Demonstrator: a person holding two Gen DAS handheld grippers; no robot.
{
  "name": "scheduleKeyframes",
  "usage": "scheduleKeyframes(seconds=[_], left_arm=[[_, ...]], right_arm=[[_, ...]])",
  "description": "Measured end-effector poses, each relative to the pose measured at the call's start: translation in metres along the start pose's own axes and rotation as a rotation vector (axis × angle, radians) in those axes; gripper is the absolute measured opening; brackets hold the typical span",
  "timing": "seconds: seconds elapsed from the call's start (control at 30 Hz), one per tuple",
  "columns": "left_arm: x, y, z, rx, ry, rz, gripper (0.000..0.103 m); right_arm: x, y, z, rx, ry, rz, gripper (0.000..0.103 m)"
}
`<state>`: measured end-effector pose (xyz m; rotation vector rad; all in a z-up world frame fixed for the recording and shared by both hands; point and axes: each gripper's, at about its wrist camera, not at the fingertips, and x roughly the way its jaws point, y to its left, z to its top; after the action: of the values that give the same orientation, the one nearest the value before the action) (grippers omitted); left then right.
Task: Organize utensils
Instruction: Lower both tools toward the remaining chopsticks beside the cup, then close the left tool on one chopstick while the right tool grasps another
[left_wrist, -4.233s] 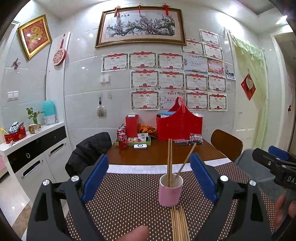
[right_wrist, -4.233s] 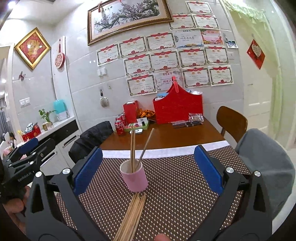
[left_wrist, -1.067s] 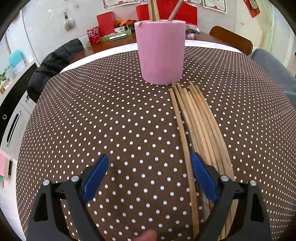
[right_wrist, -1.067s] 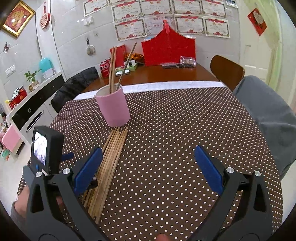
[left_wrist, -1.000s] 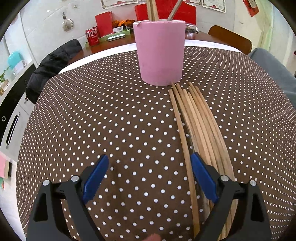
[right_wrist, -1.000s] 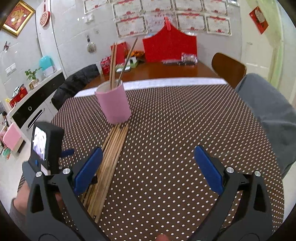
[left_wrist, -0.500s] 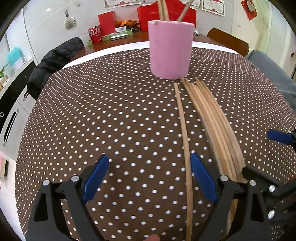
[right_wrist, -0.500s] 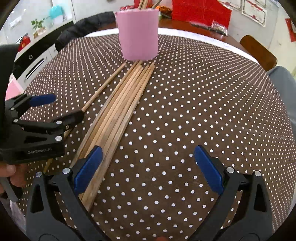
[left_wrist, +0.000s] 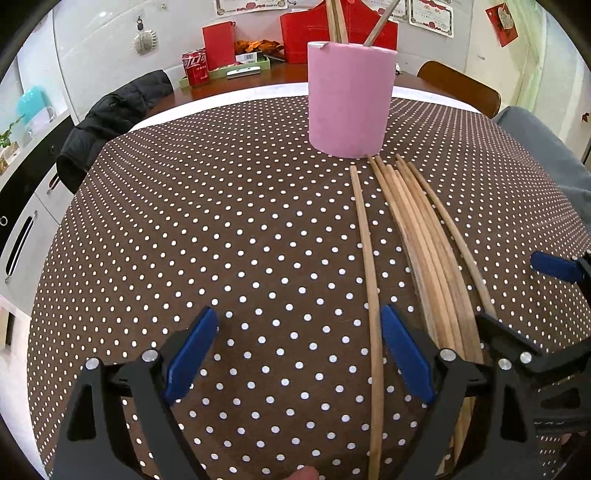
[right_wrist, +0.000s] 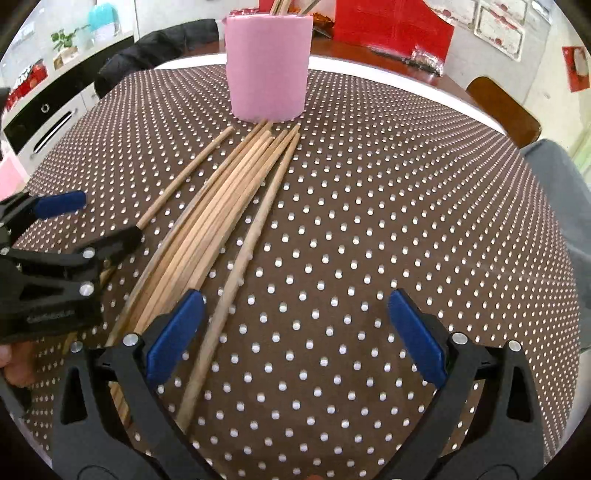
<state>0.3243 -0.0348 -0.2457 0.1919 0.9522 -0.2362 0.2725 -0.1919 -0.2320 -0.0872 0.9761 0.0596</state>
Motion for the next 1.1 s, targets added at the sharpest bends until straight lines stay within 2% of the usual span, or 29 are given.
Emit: scheduleKeyframes(seconds=[0.07,0.17,0.2,0.4,0.47,0.5,0.53,0.57,0.6,0.63,0.67,0.7,0.77,0.87,1.1], left_arm=[[0.0,0.0,0.0,0.007,0.001,0.005,0.088],[-0.001,-0.002,0.003,0.031,0.006,0.015,0.088],[0.0,-0.002,0.005,0.039,0.006,0.023,0.088],[0.012,-0.005,0.027,0.07,0.039,0.041,0.088],[0.015,-0.005,0.031,0.078,0.052,0.028,0.087],[0.016,-0.004,0.033,0.074,0.062,-0.008,0.08],[0.017,-0.002,0.035,0.068,0.074,-0.051,0.069],[0.016,-0.002,0.037,0.071,0.081,-0.082,0.065],[0.016,-0.005,0.038,0.093,0.08,-0.09,0.052],[0.014,-0.008,0.04,0.114,0.075,-0.109,0.026],[0.013,-0.013,0.041,0.138,0.078,-0.12,0.013],[0.012,-0.016,0.041,0.148,0.082,-0.119,0.005],[0.01,-0.019,0.038,0.156,0.075,-0.139,0.005],[0.001,-0.014,0.031,0.111,0.035,-0.161,0.005],[-0.044,0.002,0.03,-0.006,-0.133,-0.187,0.005]], right_arm=[[-0.001,-0.004,-0.003,-0.01,0.008,0.009,0.096],[-0.004,-0.016,-0.005,-0.005,0.024,0.03,0.09],[-0.002,-0.018,-0.001,-0.013,0.022,0.028,0.086],[0.018,-0.013,0.03,-0.001,0.042,0.067,0.085],[0.019,-0.012,0.039,-0.009,0.046,0.07,0.069],[0.018,-0.011,0.043,-0.021,0.051,0.074,0.046],[0.019,-0.009,0.047,-0.039,0.06,0.069,0.03],[0.019,-0.007,0.049,-0.055,0.064,0.072,0.028],[0.02,-0.006,0.051,-0.066,0.066,0.083,0.022],[0.021,-0.005,0.053,-0.073,0.069,0.091,0.016],[0.02,-0.005,0.053,-0.077,0.072,0.102,0.011],[0.021,-0.006,0.054,-0.069,0.073,0.118,0.009],[0.015,-0.016,0.049,-0.028,0.053,0.161,0.007],[-0.001,-0.031,0.038,0.031,-0.007,0.2,0.006],[-0.052,-0.057,0.028,0.123,-0.201,0.268,0.006]])
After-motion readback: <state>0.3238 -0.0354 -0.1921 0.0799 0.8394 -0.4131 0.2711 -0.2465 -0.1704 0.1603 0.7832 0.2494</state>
